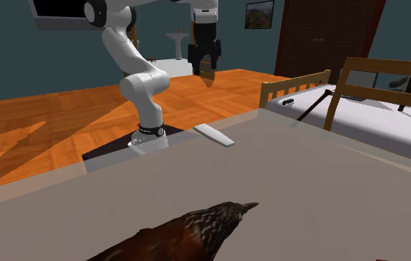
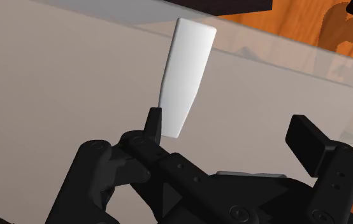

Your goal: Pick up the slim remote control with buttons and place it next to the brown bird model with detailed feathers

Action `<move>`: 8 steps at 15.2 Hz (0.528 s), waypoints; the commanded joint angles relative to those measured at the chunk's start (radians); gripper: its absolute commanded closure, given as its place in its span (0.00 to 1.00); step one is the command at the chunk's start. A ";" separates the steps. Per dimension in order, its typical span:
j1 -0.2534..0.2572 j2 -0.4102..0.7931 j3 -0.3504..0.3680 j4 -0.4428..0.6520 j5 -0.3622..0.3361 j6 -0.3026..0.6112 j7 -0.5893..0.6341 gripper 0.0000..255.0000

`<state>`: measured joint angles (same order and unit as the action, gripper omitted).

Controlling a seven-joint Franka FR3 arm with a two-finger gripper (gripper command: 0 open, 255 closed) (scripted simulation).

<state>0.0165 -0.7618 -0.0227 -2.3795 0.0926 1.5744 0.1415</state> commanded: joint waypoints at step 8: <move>-0.029 0.042 0.052 -0.205 -0.010 0.264 0.082 0.00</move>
<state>-0.0090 -0.7339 0.0198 -2.5610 0.0829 1.7961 0.2090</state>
